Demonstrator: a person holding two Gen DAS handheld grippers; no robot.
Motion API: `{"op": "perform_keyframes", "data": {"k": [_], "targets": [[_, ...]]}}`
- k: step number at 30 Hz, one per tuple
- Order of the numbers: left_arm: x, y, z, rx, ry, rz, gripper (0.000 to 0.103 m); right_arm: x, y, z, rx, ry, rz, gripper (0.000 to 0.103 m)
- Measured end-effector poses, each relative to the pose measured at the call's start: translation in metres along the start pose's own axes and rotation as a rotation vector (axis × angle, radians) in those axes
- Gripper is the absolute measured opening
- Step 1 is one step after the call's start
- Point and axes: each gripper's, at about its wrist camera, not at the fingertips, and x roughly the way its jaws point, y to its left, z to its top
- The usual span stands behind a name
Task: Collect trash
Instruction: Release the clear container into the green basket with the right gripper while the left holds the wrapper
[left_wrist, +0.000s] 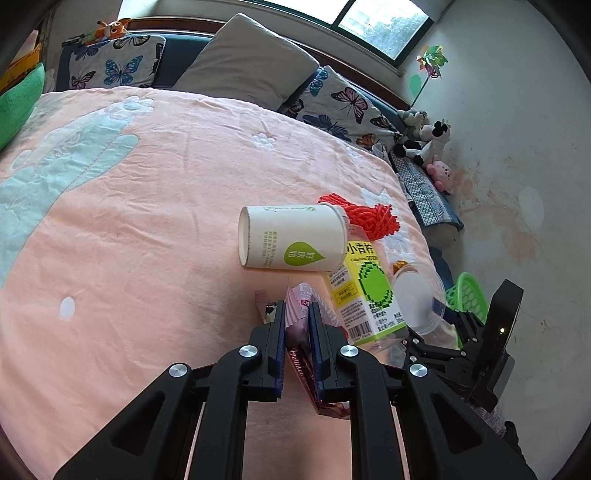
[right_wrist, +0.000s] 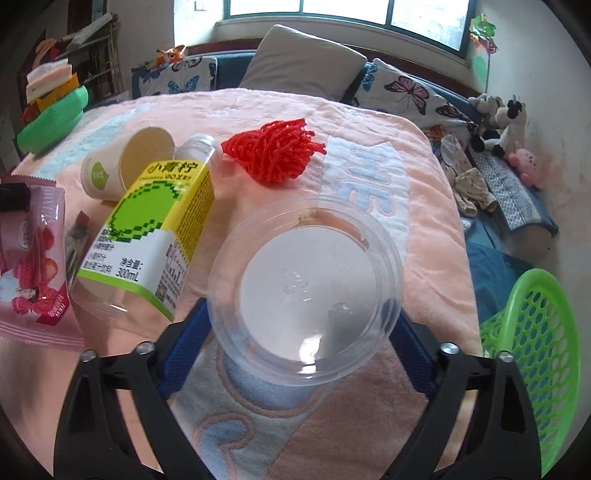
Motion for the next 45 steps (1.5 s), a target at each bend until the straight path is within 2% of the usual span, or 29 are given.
{"op": "perform_keyframes", "data": {"k": [7, 8, 9, 10, 12, 14, 16, 17, 21, 24, 30, 38, 45], "targets": [[-0.012, -0.023, 0.005, 0.040, -0.012, -0.053, 0.012, -0.029, -0.014, -0.006, 0.075, -0.047, 0.040, 0.088], [-0.014, -0.027, 0.006, 0.047, -0.015, -0.059, 0.012, -0.033, -0.015, -0.006, 0.082, -0.052, 0.040, 0.085], [-0.016, -0.033, 0.006, 0.058, -0.019, -0.067, 0.012, -0.039, -0.016, -0.008, 0.089, -0.057, 0.042, 0.077], [-0.017, -0.038, 0.007, 0.069, -0.022, -0.074, 0.012, -0.043, -0.019, -0.009, 0.096, -0.057, 0.053, 0.058], [-0.018, -0.048, 0.009, 0.088, -0.025, -0.083, 0.012, -0.048, -0.026, -0.013, 0.134, -0.036, 0.073, 0.056], [-0.017, -0.057, 0.011, 0.101, -0.026, -0.091, 0.012, -0.051, -0.030, -0.019, 0.149, -0.026, 0.089, 0.058], [-0.017, -0.066, 0.012, 0.117, -0.026, -0.097, 0.012, -0.054, -0.032, -0.026, 0.150, -0.025, 0.081, 0.068], [-0.016, -0.069, 0.011, 0.123, -0.026, -0.096, 0.012, -0.055, -0.033, -0.027, 0.157, -0.026, 0.081, 0.078], [-0.015, -0.073, 0.011, 0.133, -0.023, -0.090, 0.012, -0.061, -0.036, -0.027, 0.159, -0.044, 0.086, 0.090], [-0.014, -0.071, 0.013, 0.128, -0.023, -0.085, 0.012, -0.054, -0.035, -0.022, 0.141, -0.031, 0.081, 0.095], [-0.011, -0.071, 0.019, 0.139, -0.022, -0.083, 0.012, -0.022, -0.036, -0.009, 0.134, 0.020, 0.074, 0.098], [-0.006, -0.074, 0.024, 0.158, -0.012, -0.079, 0.012, -0.018, -0.049, -0.002, 0.159, 0.005, 0.052, 0.099], [0.000, -0.084, 0.025, 0.176, 0.001, -0.083, 0.012, -0.007, -0.059, -0.004, 0.203, 0.038, 0.100, 0.099]]}}
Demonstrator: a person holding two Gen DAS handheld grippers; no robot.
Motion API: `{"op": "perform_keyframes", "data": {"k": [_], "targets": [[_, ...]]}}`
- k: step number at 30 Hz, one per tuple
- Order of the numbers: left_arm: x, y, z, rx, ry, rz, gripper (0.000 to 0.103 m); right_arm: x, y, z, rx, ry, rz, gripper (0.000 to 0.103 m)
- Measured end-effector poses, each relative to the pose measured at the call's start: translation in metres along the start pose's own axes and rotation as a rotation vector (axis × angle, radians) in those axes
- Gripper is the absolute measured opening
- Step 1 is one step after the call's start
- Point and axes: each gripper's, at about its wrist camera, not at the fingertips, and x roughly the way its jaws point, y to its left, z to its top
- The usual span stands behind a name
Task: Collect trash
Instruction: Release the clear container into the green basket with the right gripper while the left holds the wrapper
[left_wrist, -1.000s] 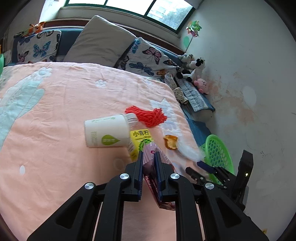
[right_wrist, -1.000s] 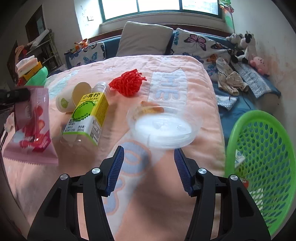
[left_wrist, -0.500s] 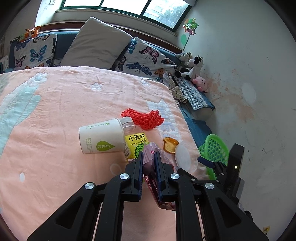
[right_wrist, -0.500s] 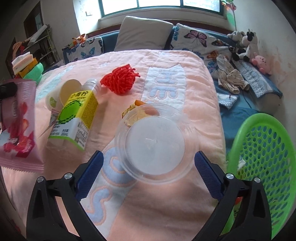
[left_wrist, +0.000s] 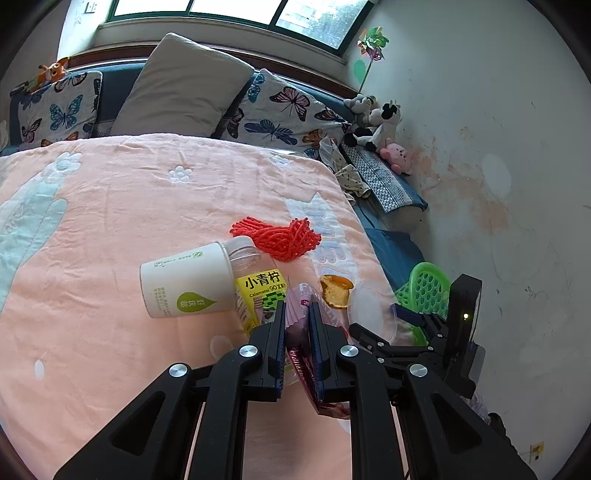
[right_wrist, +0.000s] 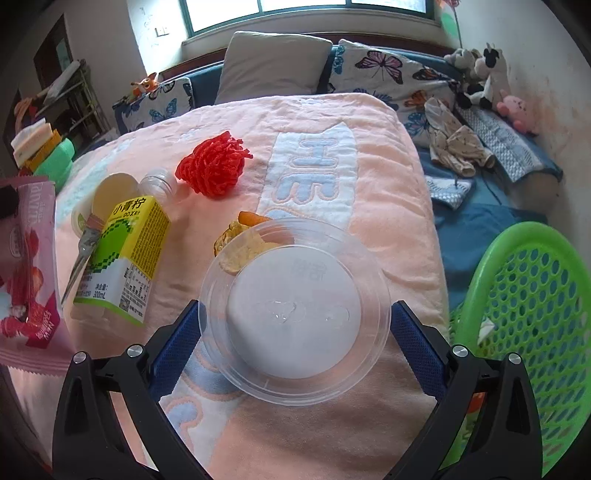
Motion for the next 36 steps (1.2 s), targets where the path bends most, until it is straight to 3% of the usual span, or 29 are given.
{"op": "perform_keyframes", "data": {"k": [8, 15, 21, 28, 36], "targets": [[0.007, -0.012, 0.008, 0.025, 0.010, -0.007, 0.012, -0.007, -0.003, 0.001, 0.020, -0.025, 0.020, 0.093], [0.013, -0.024, 0.017, 0.049, 0.021, -0.015, 0.012, -0.049, -0.005, -0.005, 0.070, -0.137, -0.040, 0.093], [0.013, -0.039, 0.020, 0.046, 0.012, -0.027, 0.012, -0.095, -0.033, -0.020, 0.140, -0.228, -0.132, 0.093], [0.022, -0.066, 0.016, 0.057, 0.029, -0.049, 0.012, -0.126, -0.084, -0.053, 0.246, -0.244, -0.233, 0.093], [0.039, -0.100, 0.010, 0.094, 0.061, -0.078, 0.012, -0.134, -0.122, -0.088, 0.307, -0.203, -0.325, 0.094]]}}
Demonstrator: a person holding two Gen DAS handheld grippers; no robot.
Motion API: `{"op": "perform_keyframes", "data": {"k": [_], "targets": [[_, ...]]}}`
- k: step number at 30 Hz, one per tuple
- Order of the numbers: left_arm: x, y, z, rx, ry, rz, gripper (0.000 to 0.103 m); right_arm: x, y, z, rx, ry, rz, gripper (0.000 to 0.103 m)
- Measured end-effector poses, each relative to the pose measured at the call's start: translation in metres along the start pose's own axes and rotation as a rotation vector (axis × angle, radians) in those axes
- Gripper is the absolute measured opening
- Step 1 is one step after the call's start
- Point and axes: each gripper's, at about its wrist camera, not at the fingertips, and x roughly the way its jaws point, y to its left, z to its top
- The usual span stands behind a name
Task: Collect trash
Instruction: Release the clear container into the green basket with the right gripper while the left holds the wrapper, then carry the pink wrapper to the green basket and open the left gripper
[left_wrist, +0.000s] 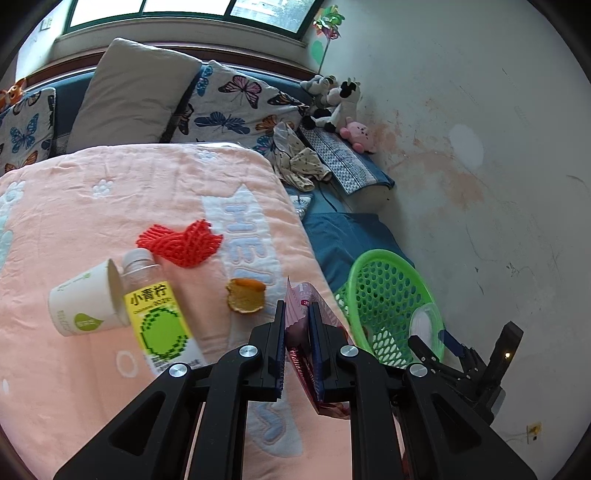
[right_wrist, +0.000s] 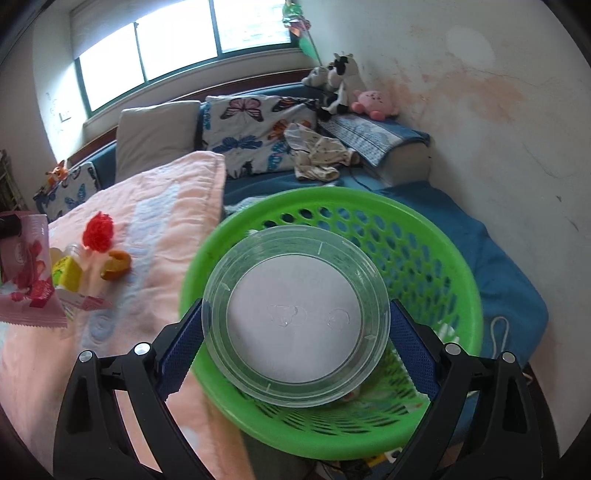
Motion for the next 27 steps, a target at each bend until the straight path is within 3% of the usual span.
{"op": "perform_keyframes", "data": {"k": [10, 27], "targets": [[0.020, -0.024, 0.001, 0.030, 0.035, -0.017, 0.012, -0.003, -0.027, -0.008, 0.058, 0.009, -0.014, 0.098], [0.058, -0.061, -0.002, 0.094, 0.106, -0.027, 0.012, -0.038, -0.026, -0.009, 0.013, -0.035, -0.013, 0.098]]}}
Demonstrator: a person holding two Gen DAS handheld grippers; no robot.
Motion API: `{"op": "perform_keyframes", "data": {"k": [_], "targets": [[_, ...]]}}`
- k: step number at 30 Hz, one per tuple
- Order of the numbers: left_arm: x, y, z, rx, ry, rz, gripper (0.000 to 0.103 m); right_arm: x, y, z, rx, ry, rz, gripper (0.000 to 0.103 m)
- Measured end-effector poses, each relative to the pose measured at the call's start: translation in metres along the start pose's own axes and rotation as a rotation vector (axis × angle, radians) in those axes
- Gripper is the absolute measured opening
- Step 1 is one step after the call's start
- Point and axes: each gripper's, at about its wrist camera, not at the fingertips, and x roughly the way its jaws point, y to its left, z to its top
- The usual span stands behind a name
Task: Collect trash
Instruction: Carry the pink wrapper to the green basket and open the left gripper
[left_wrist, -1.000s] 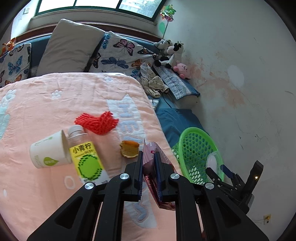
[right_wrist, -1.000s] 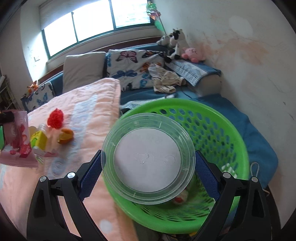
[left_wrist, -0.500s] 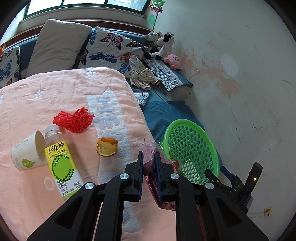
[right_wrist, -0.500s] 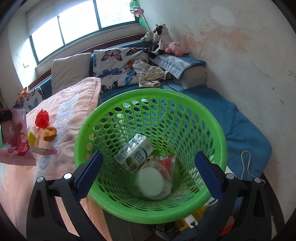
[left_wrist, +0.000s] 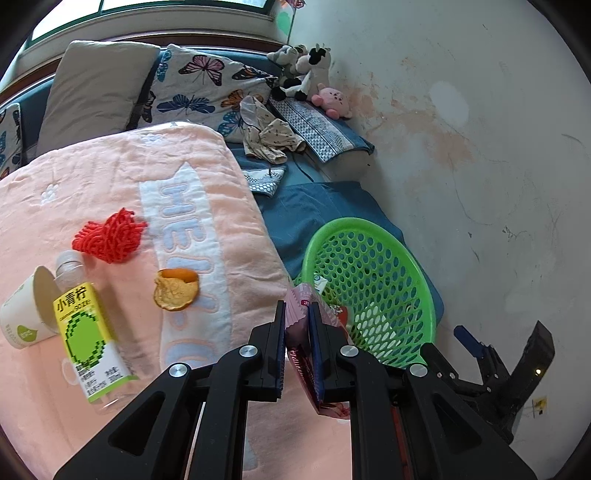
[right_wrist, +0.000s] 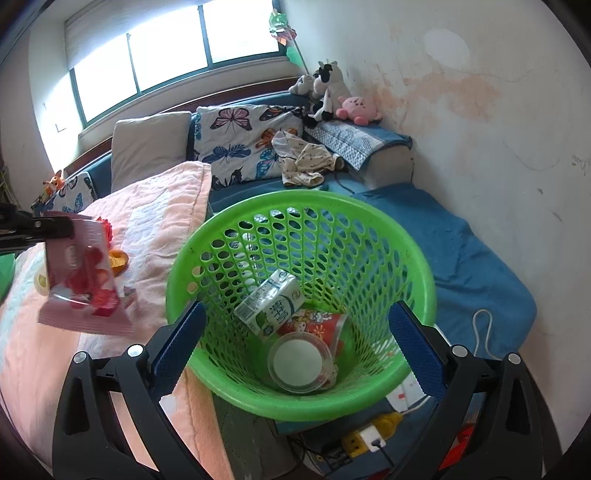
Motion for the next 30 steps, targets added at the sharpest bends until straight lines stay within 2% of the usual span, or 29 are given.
{"op": "perform_keyframes", "data": {"k": [10, 17, 30], "targets": [[0.032, -0.031, 0.004, 0.027, 0.050, -0.029, 0.012, -0.010, -0.012, -0.011, -0.024, 0.009, -0.025, 0.098], [0.052, -0.057, 0.007, 0.058, 0.072, -0.060, 0.012, -0.013, -0.033, -0.019, 0.014, 0.019, -0.054, 0.098], [0.096, -0.068, 0.014, 0.065, 0.121, -0.032, 0.013, -0.022, -0.039, -0.023, 0.029, 0.006, -0.058, 0.098]]}}
